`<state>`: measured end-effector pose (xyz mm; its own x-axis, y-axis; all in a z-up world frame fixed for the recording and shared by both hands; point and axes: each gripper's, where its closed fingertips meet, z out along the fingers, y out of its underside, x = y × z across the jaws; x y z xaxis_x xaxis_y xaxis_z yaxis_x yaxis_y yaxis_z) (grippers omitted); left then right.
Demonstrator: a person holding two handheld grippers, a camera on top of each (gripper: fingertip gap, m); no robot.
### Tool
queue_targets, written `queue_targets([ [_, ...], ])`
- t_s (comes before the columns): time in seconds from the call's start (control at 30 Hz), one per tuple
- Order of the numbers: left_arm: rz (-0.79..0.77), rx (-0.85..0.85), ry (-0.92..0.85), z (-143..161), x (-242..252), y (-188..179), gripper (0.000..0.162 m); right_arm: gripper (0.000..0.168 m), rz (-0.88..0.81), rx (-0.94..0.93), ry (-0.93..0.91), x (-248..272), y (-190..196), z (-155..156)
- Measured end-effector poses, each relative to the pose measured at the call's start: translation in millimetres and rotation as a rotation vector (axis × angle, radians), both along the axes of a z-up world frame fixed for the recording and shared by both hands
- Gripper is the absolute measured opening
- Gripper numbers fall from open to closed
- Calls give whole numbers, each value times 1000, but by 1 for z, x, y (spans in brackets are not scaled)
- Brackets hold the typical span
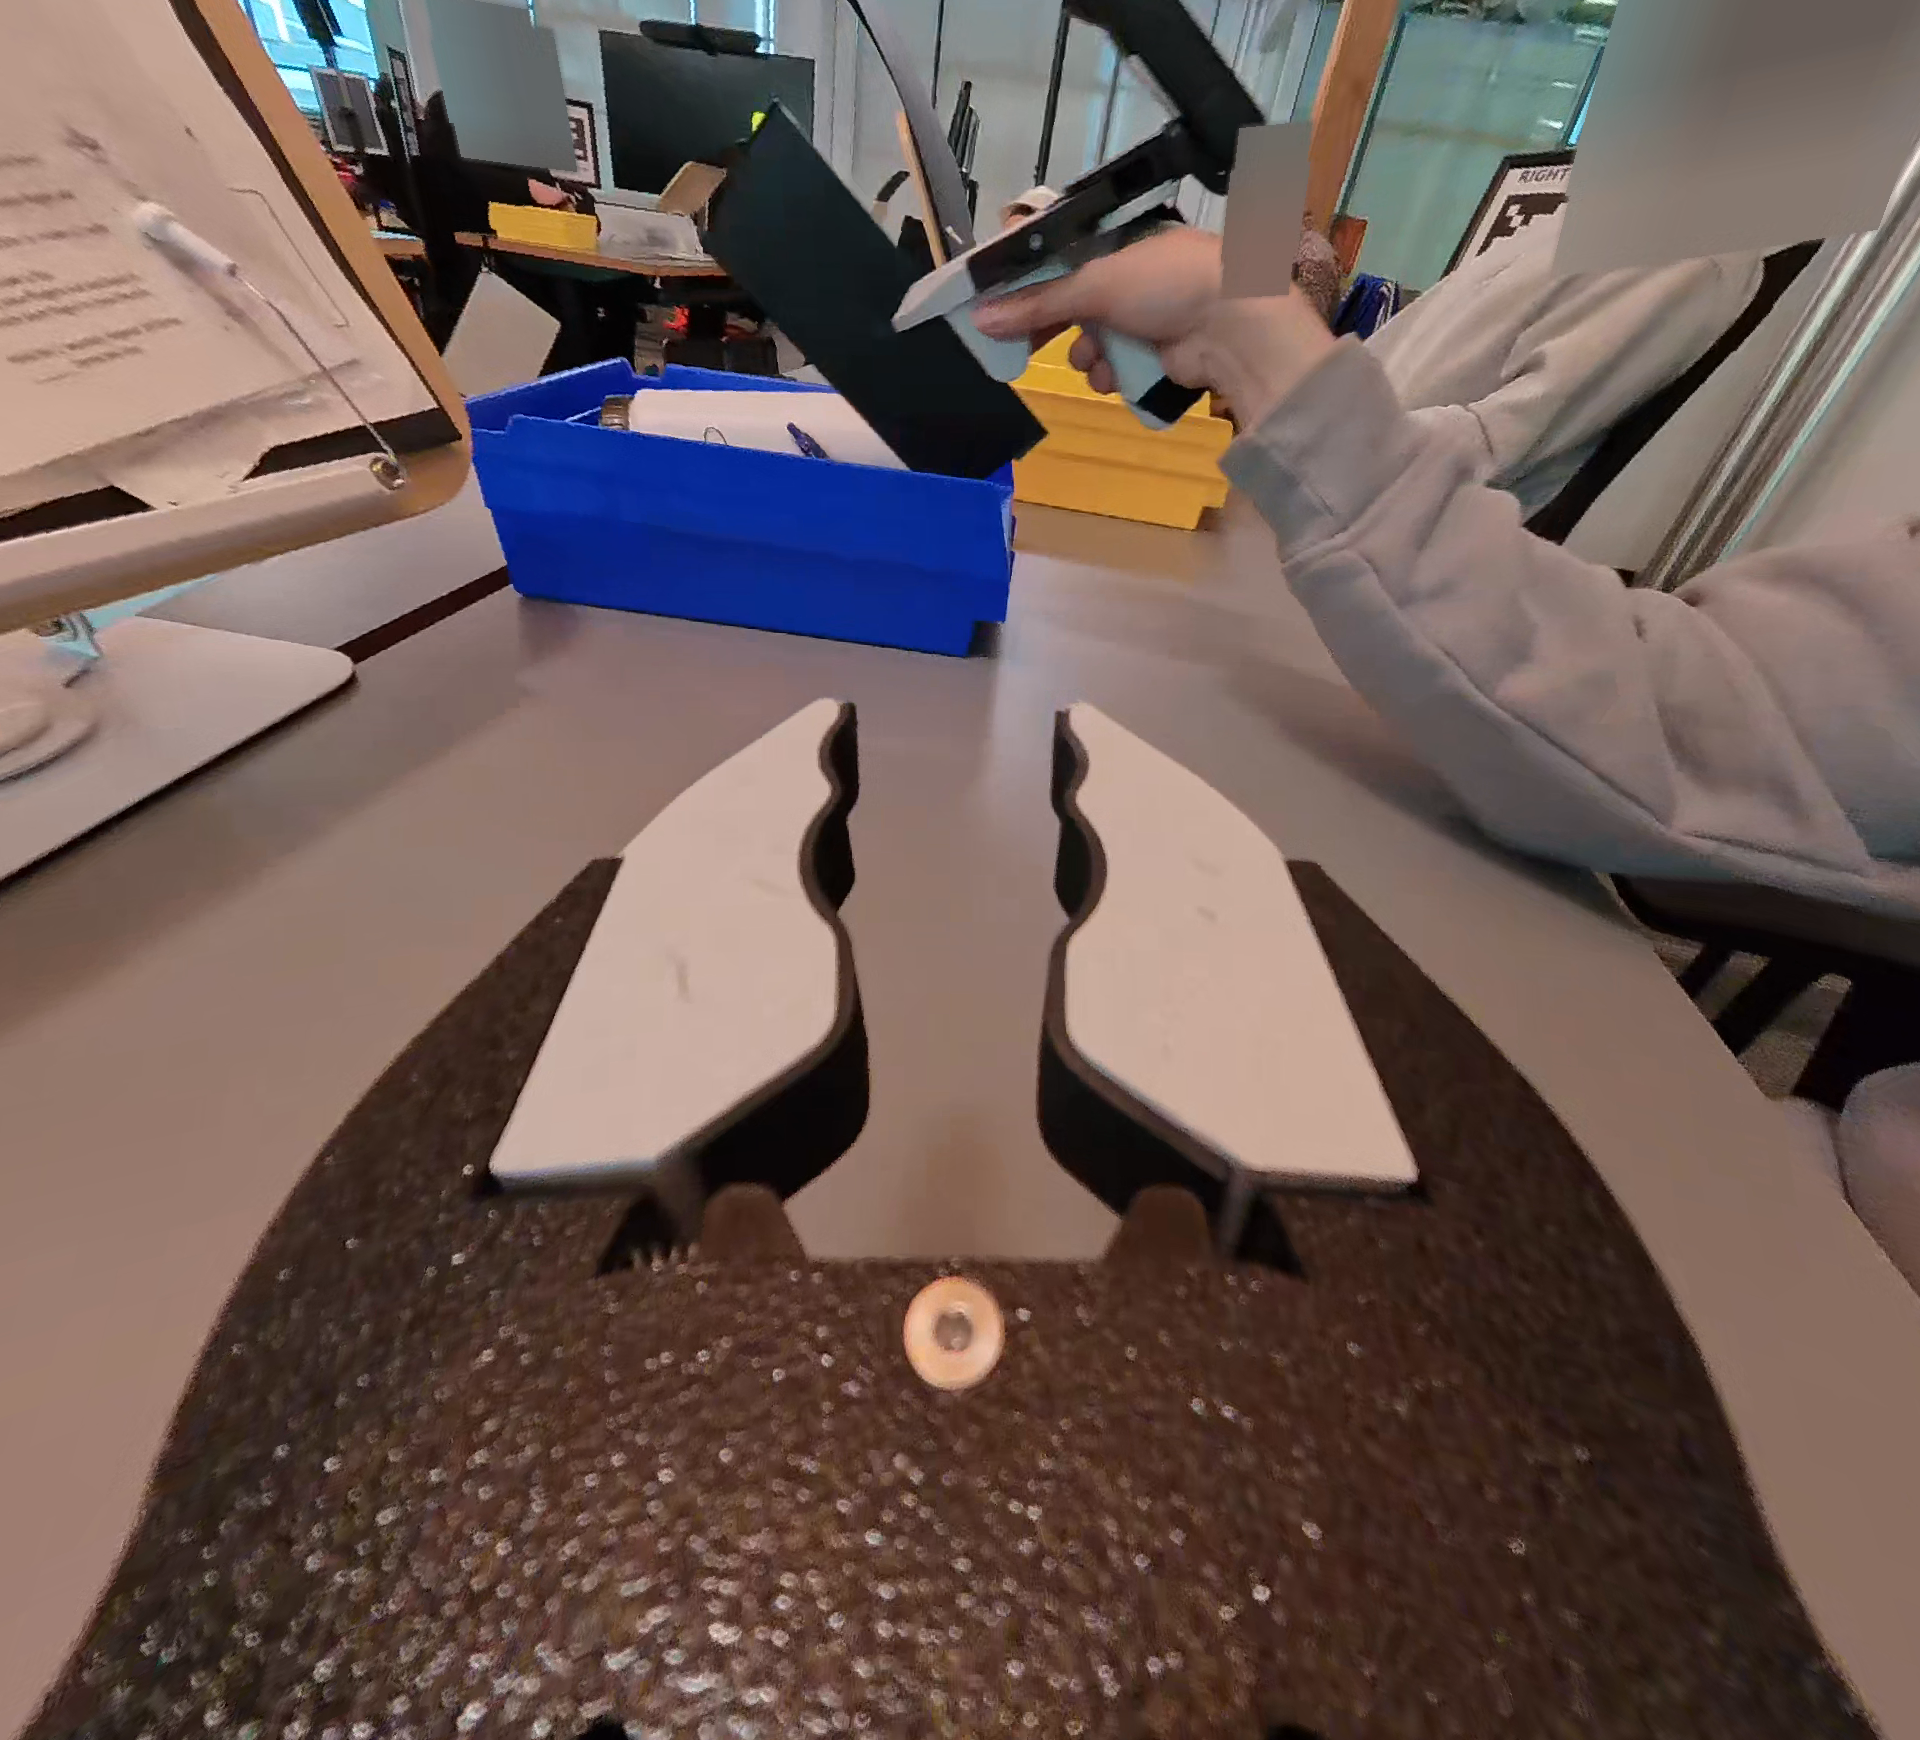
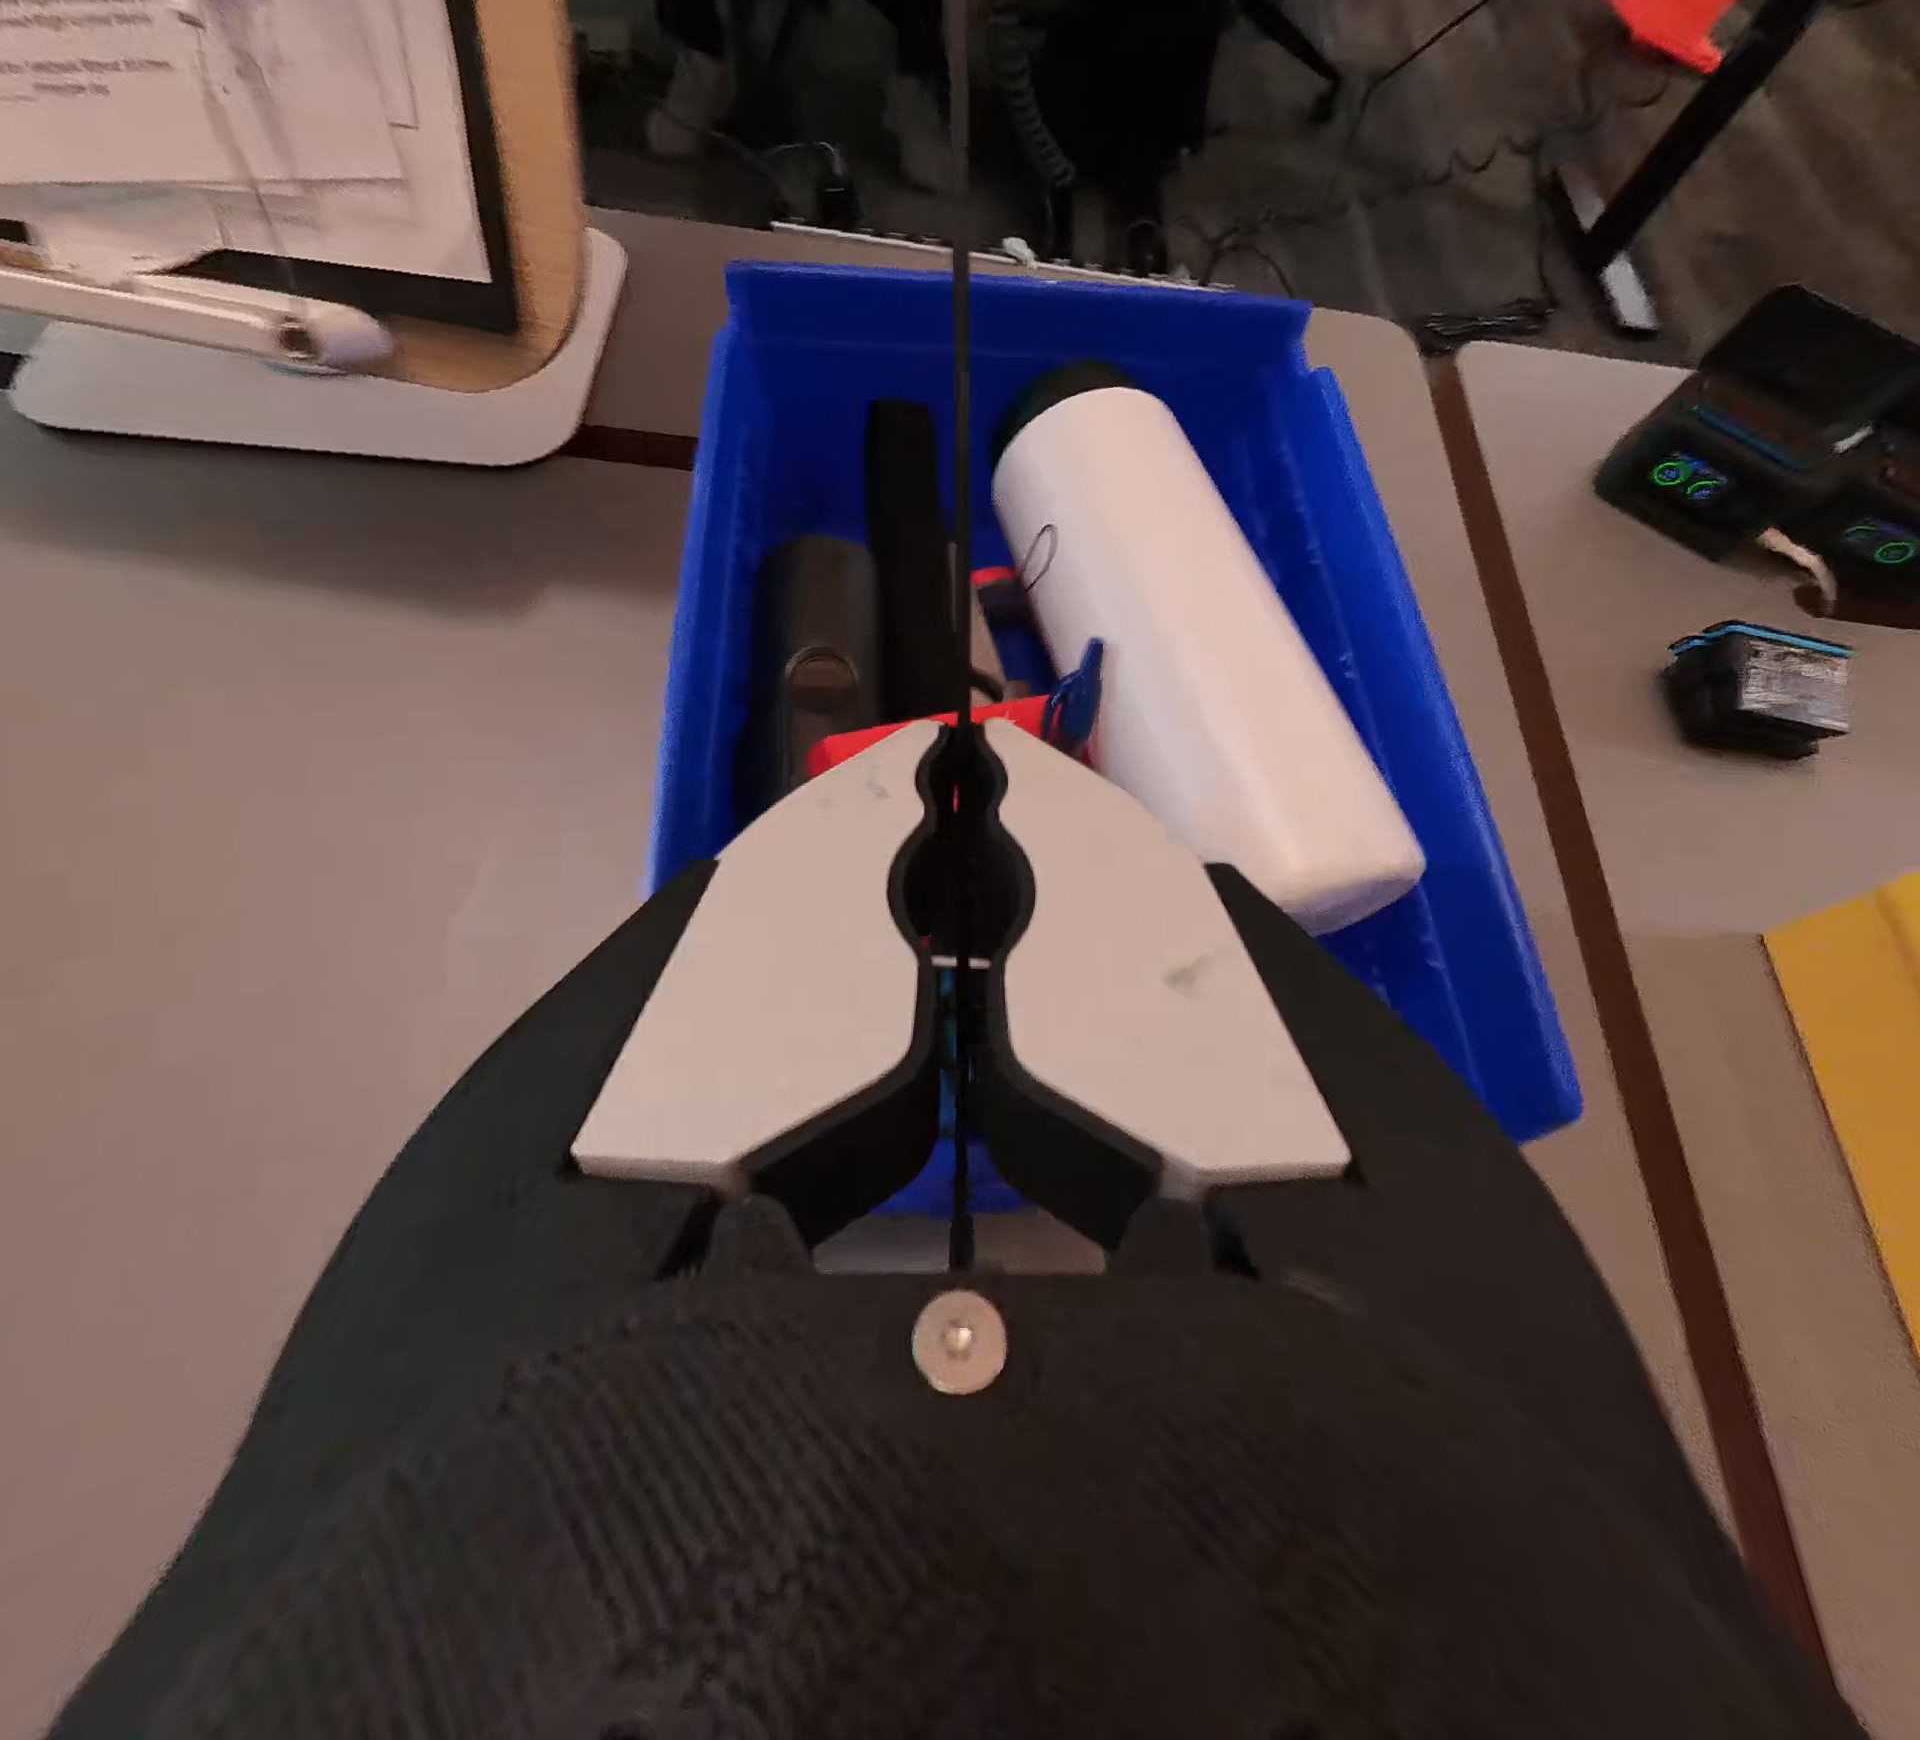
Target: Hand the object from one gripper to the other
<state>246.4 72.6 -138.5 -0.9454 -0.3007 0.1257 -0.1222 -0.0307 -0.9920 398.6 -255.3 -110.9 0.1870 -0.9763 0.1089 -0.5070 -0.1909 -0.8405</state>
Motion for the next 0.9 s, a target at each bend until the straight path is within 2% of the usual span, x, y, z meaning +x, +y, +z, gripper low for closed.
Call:
queue_targets([
  [0.03,0,-2,4,-1,0,0,35,3,-27,-36,-17,8,-3,-3],
  [0.07,-2,-7,8,-1,1,0,35,9,-40,-69,-54,16,-4,-3],
  [0.1,-2,-14,13,-1,1,0,34,32,-44,-86,-101,22,-2,-1],
  [0.13,2,-21,18,-1,2,0,34,41,-34,-92,-127,25,1,1],
  [0.3,16,-40,35,-2,6,1,34,39,54,41,-304,21,25,37],
  [0.43,17,-43,23,0,6,0,33,39,122,95,-338,10,39,53],
  [0.6,34,-39,15,3,6,-2,33,44,331,156,-363,-2,101,67],
  [0.7,120,0,-16,12,13,3,38,58,464,201,-397,-11,153,72],
  [0.77,205,-12,-49,32,15,13,42,75,510,213,-421,-16,183,66],
  [0.9,456,-31,-89,74,18,65,44,90,560,203,-415,-35,221,38],
])
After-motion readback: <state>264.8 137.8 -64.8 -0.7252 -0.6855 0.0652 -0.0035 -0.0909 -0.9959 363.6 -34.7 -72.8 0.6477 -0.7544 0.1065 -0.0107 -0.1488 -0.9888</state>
